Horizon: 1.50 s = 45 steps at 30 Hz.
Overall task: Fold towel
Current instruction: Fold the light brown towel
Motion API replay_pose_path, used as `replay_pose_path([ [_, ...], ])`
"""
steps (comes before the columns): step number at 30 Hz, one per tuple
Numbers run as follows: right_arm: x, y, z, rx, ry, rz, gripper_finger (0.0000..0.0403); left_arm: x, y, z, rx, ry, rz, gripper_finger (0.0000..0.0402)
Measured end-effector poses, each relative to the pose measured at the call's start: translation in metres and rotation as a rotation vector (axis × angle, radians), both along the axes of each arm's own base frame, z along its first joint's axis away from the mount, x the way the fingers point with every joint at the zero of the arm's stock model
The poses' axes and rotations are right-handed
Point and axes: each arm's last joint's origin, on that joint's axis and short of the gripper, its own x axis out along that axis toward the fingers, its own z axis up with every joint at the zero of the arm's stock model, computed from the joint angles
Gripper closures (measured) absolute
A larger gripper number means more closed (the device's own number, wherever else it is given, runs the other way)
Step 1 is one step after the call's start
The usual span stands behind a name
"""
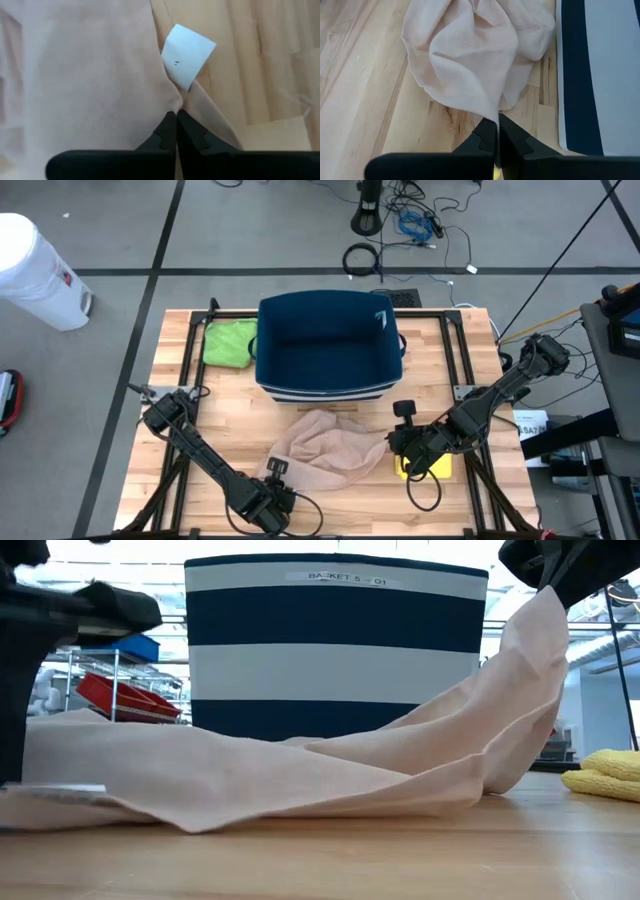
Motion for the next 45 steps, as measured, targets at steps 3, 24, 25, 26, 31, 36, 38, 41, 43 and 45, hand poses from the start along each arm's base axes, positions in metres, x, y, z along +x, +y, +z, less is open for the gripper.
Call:
replay_pose_path([
  [3, 0.000, 0.000, 0.000, 0.000, 0.000, 0.000, 0.0403, 0.002, 0.000, 0.012, 0.043, 0.002, 0.004, 0.0399],
  [24, 0.001, -0.001, 0.003, -0.111, -0.064, 0.017, 0.0403, -0.015, 0.019, 0.082, 0.429, 0.105, 0.135, 0.0401],
  [25, 0.001, -0.001, 0.005, -0.124, -0.083, 0.016, 0.0403, -0.015, 0.019, 0.084, 0.435, 0.085, 0.147, 0.0401],
  [26, 0.001, -0.001, 0.007, -0.140, -0.100, 0.013, 0.0403, -0.014, 0.018, 0.087, 0.429, 0.064, 0.150, 0.0401],
  [31, -0.007, -0.005, 0.015, -0.223, -0.164, -0.027, 0.0403, -0.015, 0.022, 0.094, 0.435, 0.009, 0.185, 0.0401],
  [36, -0.015, -0.011, 0.018, -0.231, -0.138, -0.052, 0.0403, -0.014, 0.021, 0.093, 0.414, 0.000, 0.211, 0.0401],
  [38, -0.017, -0.013, 0.019, -0.219, -0.139, -0.066, 0.0403, -0.013, 0.020, 0.092, 0.392, -0.016, 0.230, 0.0398],
  [41, -0.021, -0.012, 0.023, -0.199, -0.161, -0.060, 0.0403, -0.013, 0.019, 0.092, 0.385, -0.021, 0.241, 0.0379],
  [43, -0.022, -0.010, 0.026, -0.184, -0.186, -0.049, 0.0403, -0.012, 0.019, 0.092, 0.372, -0.032, 0.248, 0.0361],
  [45, -0.023, -0.009, 0.028, -0.178, -0.196, -0.039, 0.0403, -0.011, 0.019, 0.091, 0.368, -0.035, 0.251, 0.0344],
])
